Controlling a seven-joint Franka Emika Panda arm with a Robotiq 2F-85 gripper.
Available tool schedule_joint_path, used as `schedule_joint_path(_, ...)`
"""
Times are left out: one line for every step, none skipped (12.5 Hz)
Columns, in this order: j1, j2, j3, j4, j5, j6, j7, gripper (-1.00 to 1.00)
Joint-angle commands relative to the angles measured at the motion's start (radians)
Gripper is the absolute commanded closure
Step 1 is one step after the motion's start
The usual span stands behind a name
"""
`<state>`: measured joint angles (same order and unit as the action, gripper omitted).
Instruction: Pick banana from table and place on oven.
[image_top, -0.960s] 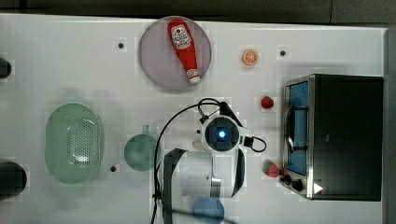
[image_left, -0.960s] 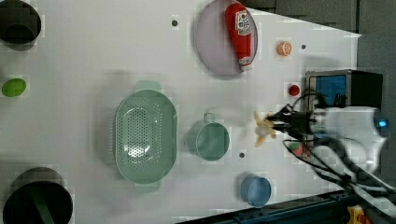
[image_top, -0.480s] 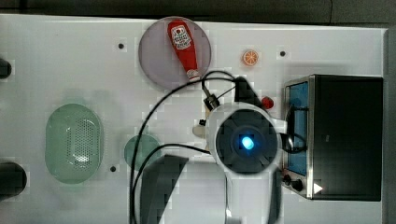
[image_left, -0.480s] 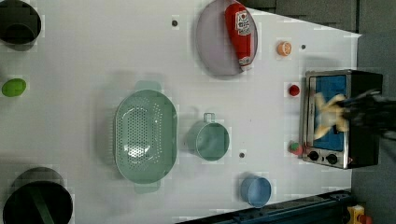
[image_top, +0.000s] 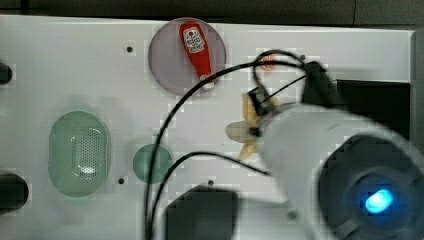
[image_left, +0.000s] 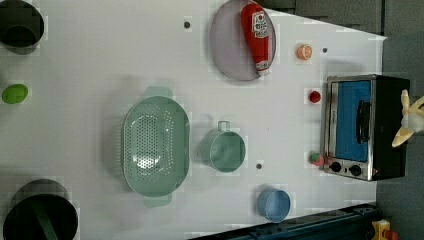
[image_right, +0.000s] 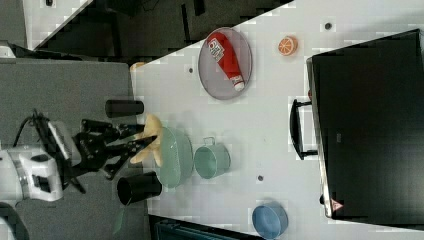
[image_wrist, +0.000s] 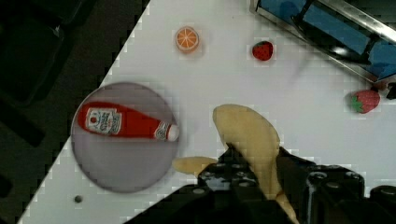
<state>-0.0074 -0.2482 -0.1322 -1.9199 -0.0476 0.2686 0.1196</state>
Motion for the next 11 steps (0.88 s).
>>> schedule_joint_path(-0.045,0.136,-0.128,0.060,-0.029,-0.048,-0.257,0.48)
schedule_joint_path(-0.046,0.169,-0.173,0.083,-0.030,-0.047,-0.342,0.48)
schedule_joint_path(-0.048,0.201,-0.219,0.100,-0.030,-0.044,-0.406,0.48)
schedule_joint_path(-0.050,0.230,-0.265,0.110,-0.030,-0.026,-0.455,0.48)
schedule_joint_path(-0.053,0.255,-0.309,0.111,-0.030,0.012,-0.503,0.48)
schedule_joint_path(-0.056,0.280,-0.349,0.109,-0.030,0.064,-0.559,0.48)
schedule_joint_path(-0.058,0.307,-0.385,0.107,-0.030,0.123,-0.615,0.48)
schedule_joint_path(-0.060,0.337,-0.417,0.106,-0.028,0.164,-0.661,0.48)
schedule_joint_path(-0.062,0.369,-0.444,0.105,-0.018,0.181,-0.698,0.48)
schedule_joint_path(-0.065,0.401,-0.465,0.104,0.012,0.182,-0.732,0.48)
schedule_joint_path(-0.072,0.432,-0.479,0.103,0.063,0.182,-0.762,0.48)
